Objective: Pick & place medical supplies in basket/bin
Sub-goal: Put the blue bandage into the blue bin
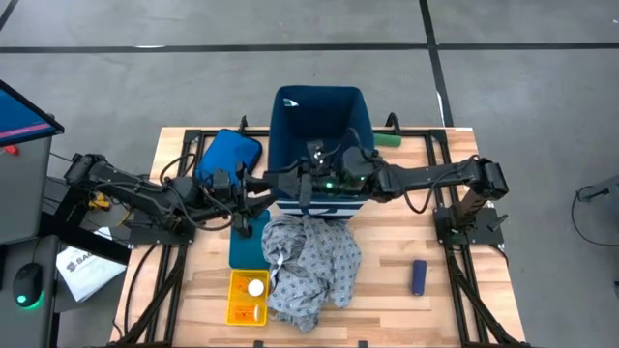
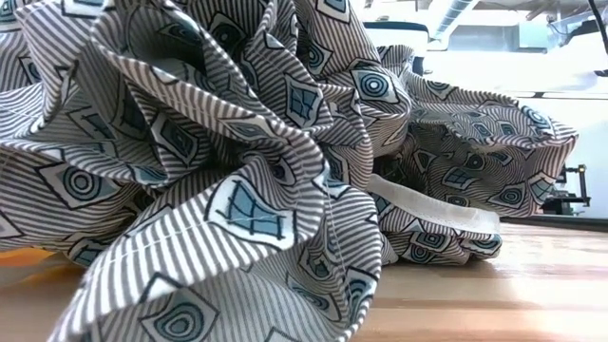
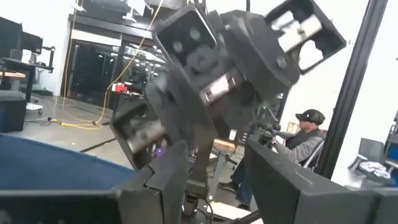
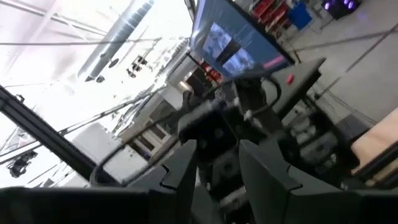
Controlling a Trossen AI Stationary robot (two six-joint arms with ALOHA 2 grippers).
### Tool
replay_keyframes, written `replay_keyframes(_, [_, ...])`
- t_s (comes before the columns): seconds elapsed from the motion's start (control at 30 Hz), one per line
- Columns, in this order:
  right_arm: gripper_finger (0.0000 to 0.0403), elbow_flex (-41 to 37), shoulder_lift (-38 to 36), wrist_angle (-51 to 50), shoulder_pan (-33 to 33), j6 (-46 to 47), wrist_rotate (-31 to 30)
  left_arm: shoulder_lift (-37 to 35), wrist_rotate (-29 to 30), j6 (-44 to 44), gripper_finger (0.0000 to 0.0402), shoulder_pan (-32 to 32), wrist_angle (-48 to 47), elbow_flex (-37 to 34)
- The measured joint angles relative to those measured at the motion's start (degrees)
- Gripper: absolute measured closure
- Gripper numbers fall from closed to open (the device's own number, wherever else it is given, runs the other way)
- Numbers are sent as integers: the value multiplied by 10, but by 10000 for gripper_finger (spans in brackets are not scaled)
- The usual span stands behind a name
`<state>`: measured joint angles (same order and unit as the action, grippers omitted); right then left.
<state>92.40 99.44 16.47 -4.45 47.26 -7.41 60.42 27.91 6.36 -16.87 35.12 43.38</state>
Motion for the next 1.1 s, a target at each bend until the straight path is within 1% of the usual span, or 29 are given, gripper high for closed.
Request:
replay_keyframes(0.3, [285,0,2,7,0,0,-2,0,-19,4,249,14,4,0])
replay_keyframes(0.87, [285,0,2,22,0,-10,-17,0,-19,4,249,15,4,0])
replay_keyframes(1.1, [285,0,2,21,-1,8,-15,0,-53,0,249,15,10,0])
